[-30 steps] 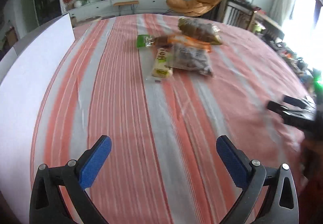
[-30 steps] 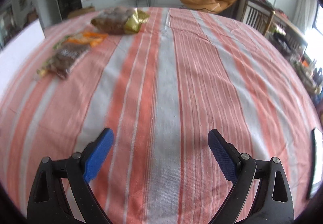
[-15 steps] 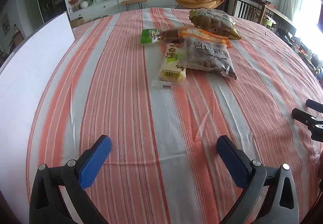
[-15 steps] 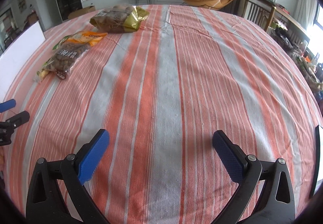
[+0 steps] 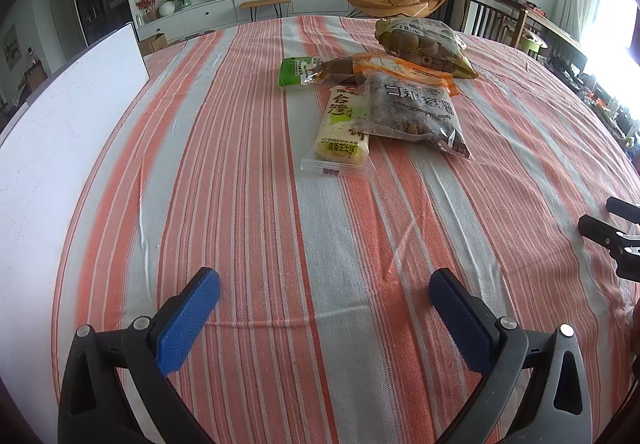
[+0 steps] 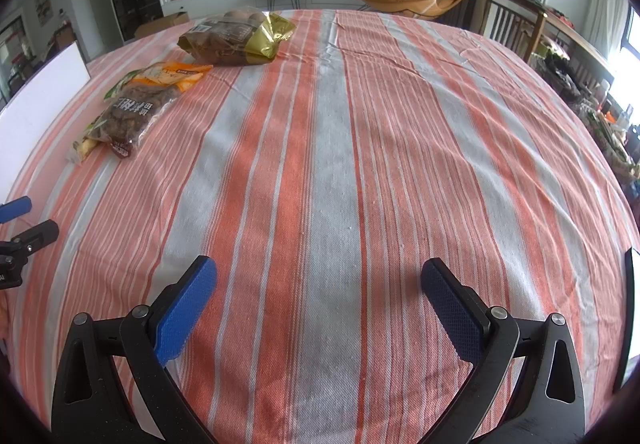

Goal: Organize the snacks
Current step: 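Return both tools above the table and hold them still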

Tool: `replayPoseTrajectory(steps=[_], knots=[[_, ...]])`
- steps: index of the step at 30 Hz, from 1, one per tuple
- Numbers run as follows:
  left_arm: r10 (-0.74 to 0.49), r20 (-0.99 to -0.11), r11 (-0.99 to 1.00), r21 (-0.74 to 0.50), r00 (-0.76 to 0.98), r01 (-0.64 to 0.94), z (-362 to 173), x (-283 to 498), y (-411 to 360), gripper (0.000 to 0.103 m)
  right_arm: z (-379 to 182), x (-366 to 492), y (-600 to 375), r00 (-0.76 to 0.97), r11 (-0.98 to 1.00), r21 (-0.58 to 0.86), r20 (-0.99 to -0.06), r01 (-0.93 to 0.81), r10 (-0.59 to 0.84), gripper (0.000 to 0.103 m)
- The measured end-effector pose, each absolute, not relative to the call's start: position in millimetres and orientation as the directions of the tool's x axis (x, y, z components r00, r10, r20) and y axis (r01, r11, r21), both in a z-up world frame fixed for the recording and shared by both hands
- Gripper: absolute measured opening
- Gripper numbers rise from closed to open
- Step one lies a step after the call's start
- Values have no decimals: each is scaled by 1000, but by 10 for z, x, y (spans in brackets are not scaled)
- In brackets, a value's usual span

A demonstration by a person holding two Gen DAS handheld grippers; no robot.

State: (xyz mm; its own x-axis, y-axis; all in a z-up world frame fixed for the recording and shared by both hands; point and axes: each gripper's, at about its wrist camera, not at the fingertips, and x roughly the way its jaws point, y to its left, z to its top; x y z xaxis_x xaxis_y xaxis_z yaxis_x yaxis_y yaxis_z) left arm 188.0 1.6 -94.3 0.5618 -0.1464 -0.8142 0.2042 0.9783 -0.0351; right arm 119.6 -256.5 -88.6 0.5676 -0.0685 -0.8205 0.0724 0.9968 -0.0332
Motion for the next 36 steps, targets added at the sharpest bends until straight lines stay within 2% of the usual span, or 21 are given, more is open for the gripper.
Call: replayPoseTrajectory(steps=[36], knots=[[-150,-815,975,-29,559,219,-952,1894,36,103,-882,1201,-2568,568,997,-31,-820,73,-67,103]])
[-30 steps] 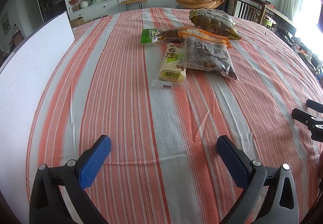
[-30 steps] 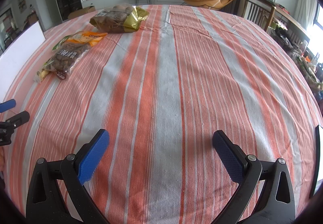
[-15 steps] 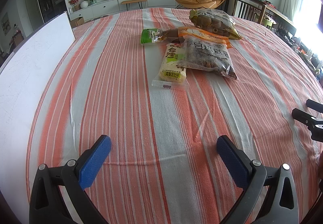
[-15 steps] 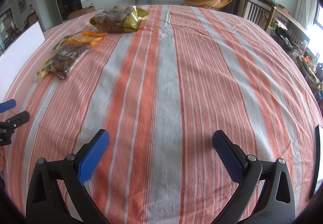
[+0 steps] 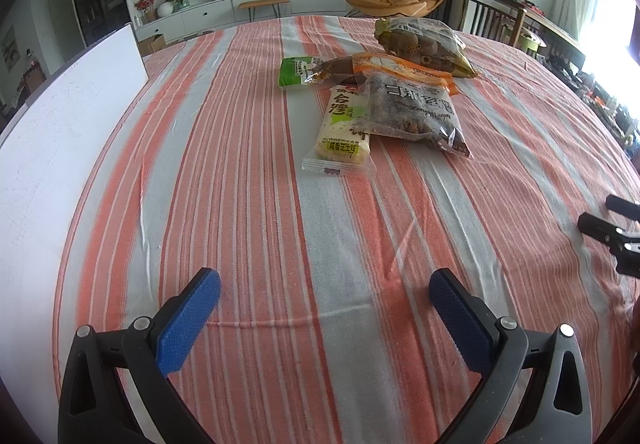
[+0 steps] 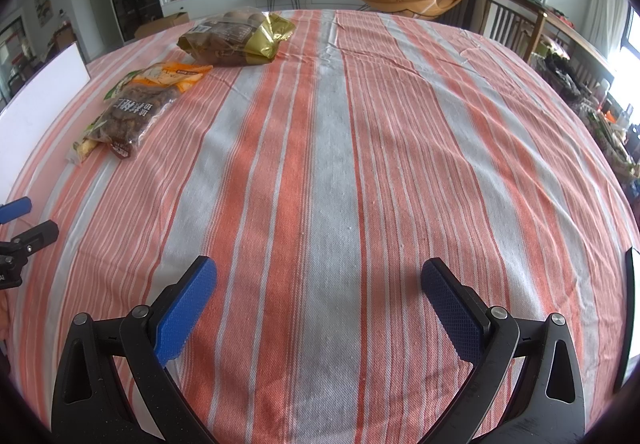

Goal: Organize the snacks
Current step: 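Return both tools above the table and hold them still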

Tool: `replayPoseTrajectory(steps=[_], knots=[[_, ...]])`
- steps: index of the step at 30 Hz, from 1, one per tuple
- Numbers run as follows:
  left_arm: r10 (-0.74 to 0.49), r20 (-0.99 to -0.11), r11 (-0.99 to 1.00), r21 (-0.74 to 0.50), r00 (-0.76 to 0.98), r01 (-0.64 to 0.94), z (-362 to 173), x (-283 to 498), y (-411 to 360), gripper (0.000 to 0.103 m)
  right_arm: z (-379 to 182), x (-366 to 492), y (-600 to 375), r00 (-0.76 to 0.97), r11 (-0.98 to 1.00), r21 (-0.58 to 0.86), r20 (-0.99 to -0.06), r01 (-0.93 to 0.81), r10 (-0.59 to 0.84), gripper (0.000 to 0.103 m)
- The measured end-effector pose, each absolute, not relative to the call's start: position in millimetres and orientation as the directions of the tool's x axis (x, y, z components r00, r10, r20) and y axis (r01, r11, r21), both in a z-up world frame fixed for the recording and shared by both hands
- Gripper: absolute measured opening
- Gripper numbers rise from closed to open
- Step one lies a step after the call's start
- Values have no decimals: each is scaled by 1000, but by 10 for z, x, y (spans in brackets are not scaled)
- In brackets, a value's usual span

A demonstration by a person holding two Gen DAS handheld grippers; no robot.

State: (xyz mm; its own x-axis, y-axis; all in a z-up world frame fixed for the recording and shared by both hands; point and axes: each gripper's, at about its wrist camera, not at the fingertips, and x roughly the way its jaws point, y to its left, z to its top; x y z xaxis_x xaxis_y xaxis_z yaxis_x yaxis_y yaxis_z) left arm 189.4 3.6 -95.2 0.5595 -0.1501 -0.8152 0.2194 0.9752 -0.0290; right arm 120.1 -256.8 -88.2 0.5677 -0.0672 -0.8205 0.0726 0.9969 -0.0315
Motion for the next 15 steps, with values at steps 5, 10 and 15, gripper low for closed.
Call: replayPoseTrajectory(steps=[5,10,15], knots=[[-109,-816,989,-30,568,146,-954,1891,344,103,-879,1197,-2569,568,997,-31,-821,72,-67,103],[-71,-817,996,-30,573,80,-967,1920,543,103,-878,1198,-2570,568,997,-31,-821,72,-67,103],[-69,-817,996,-29,573,80,-972,1926,545,103,-878,1199,-2569,568,997,-31,-821,72,-67,103]])
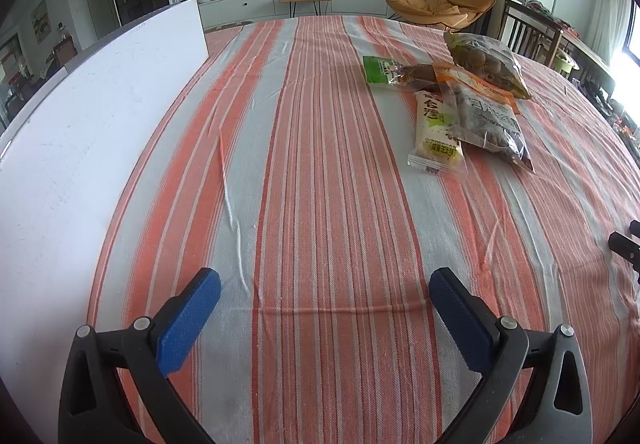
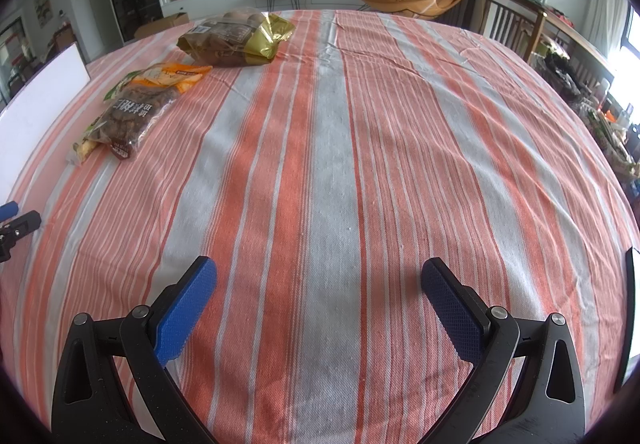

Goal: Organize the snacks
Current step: 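Return both tools above the table and hold them still, then grasp the orange-topped walnut bag with the right gripper and lift it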

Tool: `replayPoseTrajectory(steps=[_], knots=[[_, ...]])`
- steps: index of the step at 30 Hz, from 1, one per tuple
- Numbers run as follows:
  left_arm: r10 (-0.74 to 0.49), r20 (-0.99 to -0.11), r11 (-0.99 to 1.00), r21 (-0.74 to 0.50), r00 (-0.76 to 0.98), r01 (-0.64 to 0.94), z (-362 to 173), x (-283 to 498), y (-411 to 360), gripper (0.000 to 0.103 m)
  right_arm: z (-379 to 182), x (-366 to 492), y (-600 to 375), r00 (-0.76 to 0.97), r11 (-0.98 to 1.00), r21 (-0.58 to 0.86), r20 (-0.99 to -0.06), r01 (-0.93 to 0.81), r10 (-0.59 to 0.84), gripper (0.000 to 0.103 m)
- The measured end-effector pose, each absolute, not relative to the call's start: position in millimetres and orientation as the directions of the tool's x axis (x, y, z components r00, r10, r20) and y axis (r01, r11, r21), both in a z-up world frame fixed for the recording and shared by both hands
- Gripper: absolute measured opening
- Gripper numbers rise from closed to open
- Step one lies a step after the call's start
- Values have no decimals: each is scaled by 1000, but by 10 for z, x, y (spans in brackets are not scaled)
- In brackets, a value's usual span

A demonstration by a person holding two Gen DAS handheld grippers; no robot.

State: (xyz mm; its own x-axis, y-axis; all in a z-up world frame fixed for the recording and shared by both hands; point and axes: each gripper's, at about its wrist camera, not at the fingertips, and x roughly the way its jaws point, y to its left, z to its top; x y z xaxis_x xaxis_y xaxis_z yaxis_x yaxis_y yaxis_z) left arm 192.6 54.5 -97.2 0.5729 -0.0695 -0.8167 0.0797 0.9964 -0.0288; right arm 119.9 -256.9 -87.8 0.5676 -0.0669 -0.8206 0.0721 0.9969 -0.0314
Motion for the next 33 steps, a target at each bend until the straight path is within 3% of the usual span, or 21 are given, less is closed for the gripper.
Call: replayPoseTrajectory(steps=[12,15,17,20,22,26,28,29,30,32,33], knots=[[-70,-817,996,-29,573,79,-973,1926,545,103,-883,1147,-2563,566,996,-33,-821,85,-75,103],[-69,-817,996,-29,573,79,-973,1926,545,103,-858,1266,-2494,510,996,-26,-858,90,-68,103],[-70,-816,996,-29,573,79,-973,1927,546,103,-773,1538,-2369,439,993,68,-898,92,21,102],[-70,-816,996,-30,573,79,-973,1926,545,103,-555,1927,-2115,484,952,287,-852,110,200,102],[-70,-816,996,-30,573,79,-974,1927,545,103,-505,2204,-1907,492,939,319,-842,126,220,102],[-70,-816,996,-30,573,79,-972,1926,545,103,-789,2879,-1282,384,963,225,-911,150,153,103],[-70,-817,996,-30,573,79,-968,1932,547,103,-850,2954,-1007,426,995,59,-904,75,21,102],[-70,-817,996,-30,573,79,-968,1930,545,103,-873,2944,-921,474,999,42,-880,13,31,101],[-70,-816,996,-30,573,79,-966,1930,544,103,-910,2926,-944,485,998,64,-873,-7,60,99],[-70,-816,996,-30,573,79,-966,1930,541,103,-931,2801,-1167,520,989,146,-847,21,114,77],[-70,-816,996,-30,573,79,-967,1931,537,103,-933,2760,-1237,520,989,141,-848,33,104,76]])
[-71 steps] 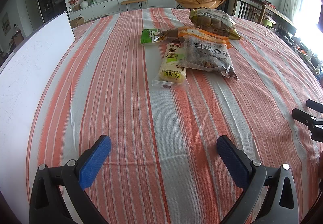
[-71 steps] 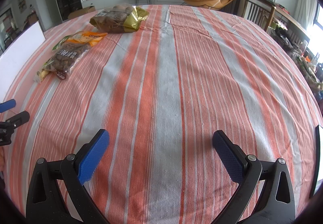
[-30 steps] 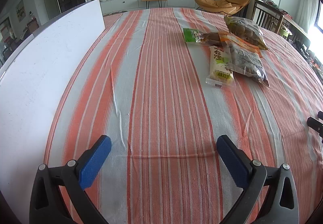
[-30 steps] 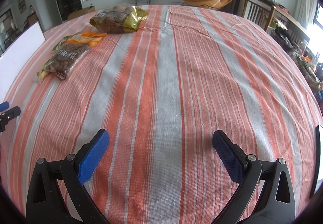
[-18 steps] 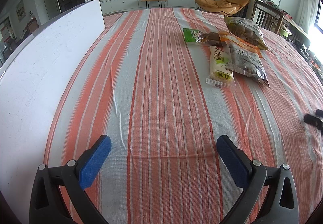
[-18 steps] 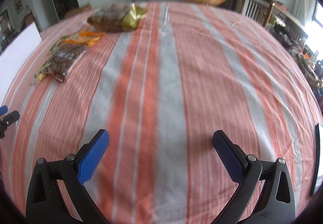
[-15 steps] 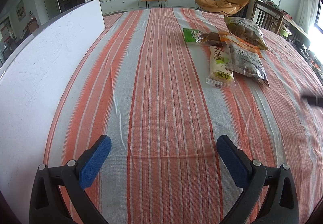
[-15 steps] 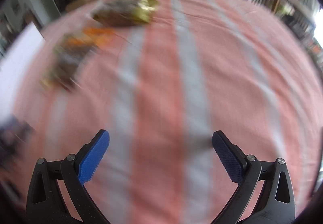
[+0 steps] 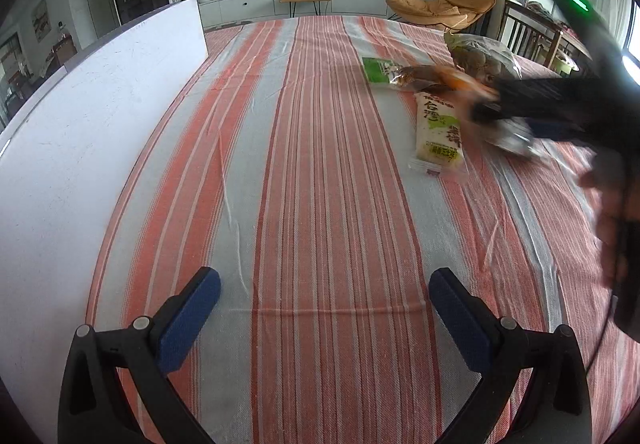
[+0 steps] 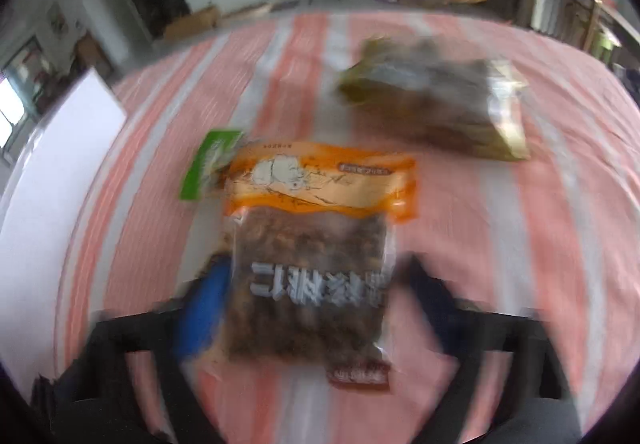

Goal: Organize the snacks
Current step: 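Grasp the orange-topped walnut bag with the right gripper and lift it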

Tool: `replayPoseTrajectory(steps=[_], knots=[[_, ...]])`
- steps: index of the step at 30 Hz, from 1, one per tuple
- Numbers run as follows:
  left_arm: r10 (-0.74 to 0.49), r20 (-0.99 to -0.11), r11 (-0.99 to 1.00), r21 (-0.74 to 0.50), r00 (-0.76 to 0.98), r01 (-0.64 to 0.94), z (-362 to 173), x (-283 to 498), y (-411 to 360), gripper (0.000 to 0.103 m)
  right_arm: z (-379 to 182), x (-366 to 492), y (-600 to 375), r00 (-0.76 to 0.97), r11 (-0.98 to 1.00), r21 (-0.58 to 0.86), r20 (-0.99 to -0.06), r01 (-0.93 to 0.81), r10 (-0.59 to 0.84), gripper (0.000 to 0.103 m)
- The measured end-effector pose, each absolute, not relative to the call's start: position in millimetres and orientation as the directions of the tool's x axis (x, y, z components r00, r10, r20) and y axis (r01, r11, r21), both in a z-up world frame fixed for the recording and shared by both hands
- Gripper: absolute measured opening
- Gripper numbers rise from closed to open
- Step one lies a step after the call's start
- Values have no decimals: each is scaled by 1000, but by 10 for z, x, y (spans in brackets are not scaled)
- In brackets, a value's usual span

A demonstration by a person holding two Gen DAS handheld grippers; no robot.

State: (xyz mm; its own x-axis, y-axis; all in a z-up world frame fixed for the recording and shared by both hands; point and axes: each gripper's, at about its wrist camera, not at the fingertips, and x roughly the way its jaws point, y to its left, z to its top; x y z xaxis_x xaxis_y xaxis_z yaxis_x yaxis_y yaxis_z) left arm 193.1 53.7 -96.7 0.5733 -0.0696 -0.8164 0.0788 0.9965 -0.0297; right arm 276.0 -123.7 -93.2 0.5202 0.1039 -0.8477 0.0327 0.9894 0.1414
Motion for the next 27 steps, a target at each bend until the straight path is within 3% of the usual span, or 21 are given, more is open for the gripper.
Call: replayPoseTrajectory(steps=[5,8,12,16,27], knots=[[-70,-816,996,-30,573,79,-971,1932,535,103,-1016,2221,-1867,536,991,130,-837,9,105,76],[-69,-816,996,-29,573,79,-970,1934,530,103,-1059,1806,-2113,546,999,46,-836,-23,51,78],[-70,-816,996,-30,573,79,-968,1933,535,103,-1127,1450,-2257,579,1000,-22,-816,-15,-10,98],[-70,-816,996,-30,574,79,-970,1934,532,103,-1125,1435,-2266,576,1000,-29,-817,7,-28,102],[-70,-816,996,-30,574,79,-969,1932,535,103,-1074,1496,-2303,573,1000,-25,-819,11,-26,103]])
